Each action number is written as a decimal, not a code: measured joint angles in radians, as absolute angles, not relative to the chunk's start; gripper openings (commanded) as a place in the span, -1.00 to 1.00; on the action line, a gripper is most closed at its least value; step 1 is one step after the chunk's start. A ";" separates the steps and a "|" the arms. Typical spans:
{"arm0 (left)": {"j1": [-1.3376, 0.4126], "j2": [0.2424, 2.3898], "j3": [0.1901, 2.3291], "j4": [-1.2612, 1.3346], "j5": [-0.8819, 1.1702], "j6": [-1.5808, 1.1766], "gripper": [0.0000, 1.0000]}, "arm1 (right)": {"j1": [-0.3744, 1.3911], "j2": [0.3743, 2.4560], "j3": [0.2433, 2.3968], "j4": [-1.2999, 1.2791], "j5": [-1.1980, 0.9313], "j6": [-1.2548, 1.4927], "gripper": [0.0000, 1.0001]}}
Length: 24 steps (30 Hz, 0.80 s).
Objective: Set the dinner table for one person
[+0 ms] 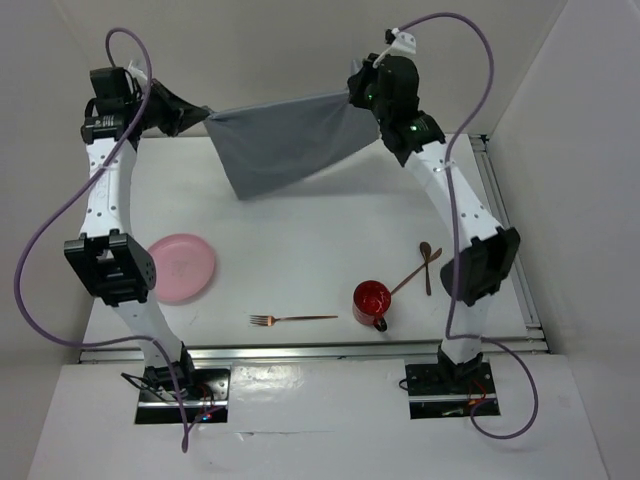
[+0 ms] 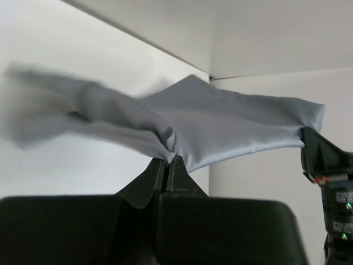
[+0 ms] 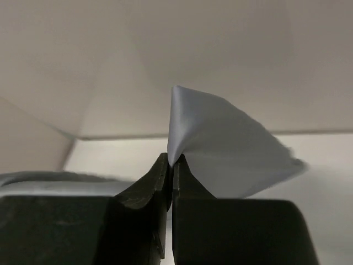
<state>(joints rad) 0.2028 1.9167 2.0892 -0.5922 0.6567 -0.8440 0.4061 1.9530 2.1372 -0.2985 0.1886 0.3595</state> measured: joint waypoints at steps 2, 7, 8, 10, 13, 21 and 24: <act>0.204 1.862 2.038 -0.546 0.675 -0.868 -1.00 | 0.433 1.849 2.053 -0.234 0.203 0.359 -1.00; 0.220 1.647 1.695 -0.476 0.721 -0.896 -1.00 | 0.517 1.480 1.595 -0.149 0.252 0.410 -1.00; 0.223 1.608 1.624 -0.471 0.730 -0.895 -1.00 | 0.526 1.414 1.505 -0.135 0.265 0.430 -1.00; 0.228 1.539 1.494 -0.468 0.750 -0.891 -1.00 | 0.540 1.277 1.314 -0.128 0.282 0.490 -1.00; 0.225 1.444 1.287 -0.464 0.769 -0.881 -1.00 | 0.574 1.091 1.019 -0.156 0.301 0.599 -1.00; 0.195 1.409 1.158 -0.557 0.817 -0.812 -1.00 | 0.598 0.832 0.727 -0.286 0.290 0.831 -1.00; 0.195 1.410 1.219 -0.578 0.808 -0.800 -1.00 | 0.598 0.854 0.789 -0.286 0.307 0.835 -1.00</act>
<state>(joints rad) 0.1947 1.4097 1.2190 -0.5781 0.8082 -0.8001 0.5980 0.8539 0.7891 -0.2863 0.3065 0.8349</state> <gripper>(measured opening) 0.044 0.044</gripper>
